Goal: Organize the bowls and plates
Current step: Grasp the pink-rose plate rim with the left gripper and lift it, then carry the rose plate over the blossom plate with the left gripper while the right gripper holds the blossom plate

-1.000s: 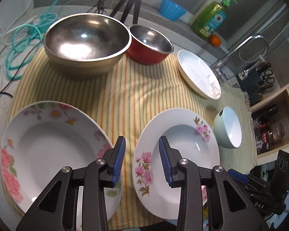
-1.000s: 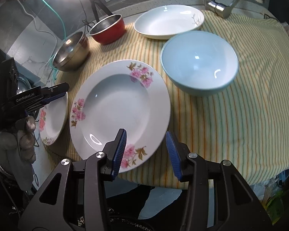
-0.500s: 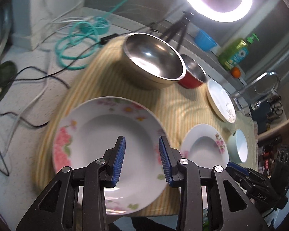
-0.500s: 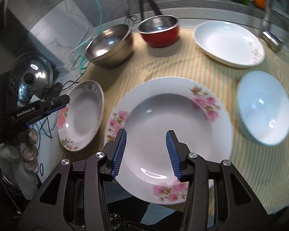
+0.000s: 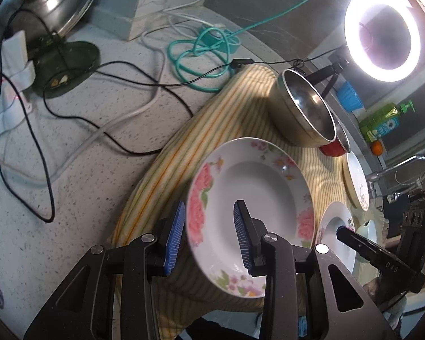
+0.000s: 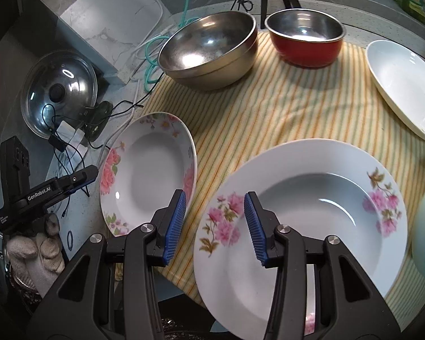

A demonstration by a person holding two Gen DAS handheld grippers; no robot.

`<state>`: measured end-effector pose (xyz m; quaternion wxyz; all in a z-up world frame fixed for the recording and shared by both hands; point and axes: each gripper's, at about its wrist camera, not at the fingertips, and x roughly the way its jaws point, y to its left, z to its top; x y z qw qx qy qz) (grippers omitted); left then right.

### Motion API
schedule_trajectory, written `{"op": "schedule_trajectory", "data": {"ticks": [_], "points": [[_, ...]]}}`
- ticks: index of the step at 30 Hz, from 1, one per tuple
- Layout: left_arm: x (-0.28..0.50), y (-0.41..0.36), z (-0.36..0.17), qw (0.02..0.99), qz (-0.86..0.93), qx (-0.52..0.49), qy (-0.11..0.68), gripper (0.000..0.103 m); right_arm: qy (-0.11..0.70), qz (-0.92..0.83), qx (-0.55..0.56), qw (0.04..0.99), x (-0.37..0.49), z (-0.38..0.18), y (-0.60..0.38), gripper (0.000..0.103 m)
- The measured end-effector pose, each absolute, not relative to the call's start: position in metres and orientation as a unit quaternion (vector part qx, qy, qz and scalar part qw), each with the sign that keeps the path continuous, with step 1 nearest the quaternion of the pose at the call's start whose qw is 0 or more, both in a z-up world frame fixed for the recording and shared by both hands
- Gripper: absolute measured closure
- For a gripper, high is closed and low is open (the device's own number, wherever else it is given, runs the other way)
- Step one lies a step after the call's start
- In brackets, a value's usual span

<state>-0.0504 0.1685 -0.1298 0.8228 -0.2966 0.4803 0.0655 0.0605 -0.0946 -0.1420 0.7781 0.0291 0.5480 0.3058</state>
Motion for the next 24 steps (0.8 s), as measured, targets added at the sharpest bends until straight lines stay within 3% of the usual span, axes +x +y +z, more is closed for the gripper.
{"op": "schedule_trajectory", "data": {"ticks": [4,7,15,24], "points": [[-0.053,0.176,-0.138,0.815,0.069,-0.317,0.481,0.069,0.552,0.311,0.020,0.774,0.065,-0.147,-0.083,0.059],[-0.053,0.178,-0.141,0.812,0.067,-0.320,0.483,0.071,0.555,0.313,0.015,0.770,0.068,-0.151,-0.076,0.068],[-0.048,0.179,-0.148,0.807,0.053,-0.323,0.491,0.077,0.557,0.317,0.013,0.768,0.075,-0.155,-0.063,0.078],[-0.044,0.180,-0.153,0.805,0.044,-0.322,0.497,0.082,0.563,0.321,0.003,0.762,0.078,-0.162,-0.050,0.084]]}}
